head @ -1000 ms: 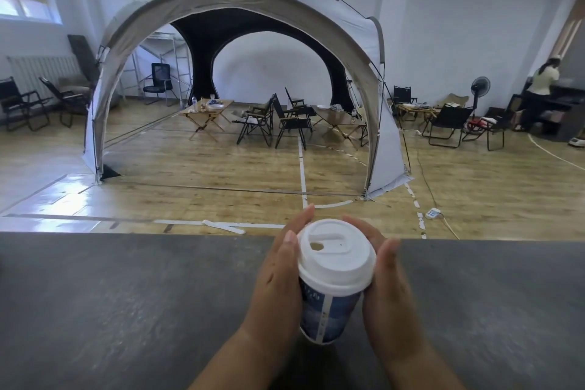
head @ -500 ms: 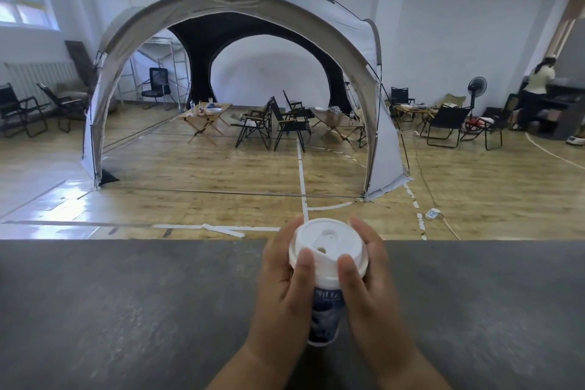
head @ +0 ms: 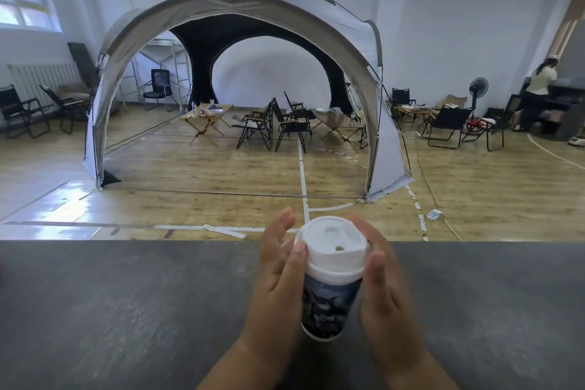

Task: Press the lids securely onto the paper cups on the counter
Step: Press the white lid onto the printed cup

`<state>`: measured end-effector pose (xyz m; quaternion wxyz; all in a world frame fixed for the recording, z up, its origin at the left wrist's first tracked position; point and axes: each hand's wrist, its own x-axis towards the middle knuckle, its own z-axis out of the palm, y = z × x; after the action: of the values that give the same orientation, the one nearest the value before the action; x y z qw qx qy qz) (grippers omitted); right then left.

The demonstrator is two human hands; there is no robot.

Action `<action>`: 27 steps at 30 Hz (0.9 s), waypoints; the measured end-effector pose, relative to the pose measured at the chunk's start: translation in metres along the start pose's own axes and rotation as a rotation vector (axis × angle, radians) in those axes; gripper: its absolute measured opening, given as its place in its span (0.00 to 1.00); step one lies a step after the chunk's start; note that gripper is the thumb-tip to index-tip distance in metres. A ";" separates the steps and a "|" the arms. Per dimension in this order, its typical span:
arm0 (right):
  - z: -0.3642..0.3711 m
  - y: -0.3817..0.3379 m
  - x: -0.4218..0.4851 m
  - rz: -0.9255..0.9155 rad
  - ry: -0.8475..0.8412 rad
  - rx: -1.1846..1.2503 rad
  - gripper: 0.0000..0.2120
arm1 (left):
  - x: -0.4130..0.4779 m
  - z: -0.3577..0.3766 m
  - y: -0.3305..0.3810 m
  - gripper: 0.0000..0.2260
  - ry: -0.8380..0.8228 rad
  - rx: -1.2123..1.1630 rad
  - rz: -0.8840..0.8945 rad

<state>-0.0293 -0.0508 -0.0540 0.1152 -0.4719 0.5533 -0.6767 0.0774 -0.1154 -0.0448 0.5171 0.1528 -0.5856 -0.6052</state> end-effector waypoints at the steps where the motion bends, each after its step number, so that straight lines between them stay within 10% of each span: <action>1: 0.001 0.000 0.000 0.037 -0.051 0.002 0.39 | 0.001 0.000 -0.002 0.15 -0.025 -0.015 -0.025; 5: 0.002 -0.002 -0.001 0.092 -0.094 0.009 0.44 | 0.000 -0.002 -0.006 0.19 -0.060 -0.078 -0.074; 11: 0.004 -0.003 -0.002 -0.126 0.113 -0.149 0.19 | 0.000 0.002 -0.004 0.19 0.064 -0.067 -0.059; 19: 0.006 0.008 -0.003 0.077 -0.083 -0.008 0.36 | 0.000 -0.002 0.001 0.12 0.000 -0.031 -0.038; 27: 0.009 0.002 -0.006 -0.109 0.136 -0.163 0.32 | 0.001 -0.003 0.003 0.16 0.031 -0.046 -0.071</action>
<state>-0.0204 -0.0534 -0.0594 0.0017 -0.4620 0.5867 -0.6651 0.0809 -0.1178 -0.0423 0.5078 0.1707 -0.5577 -0.6340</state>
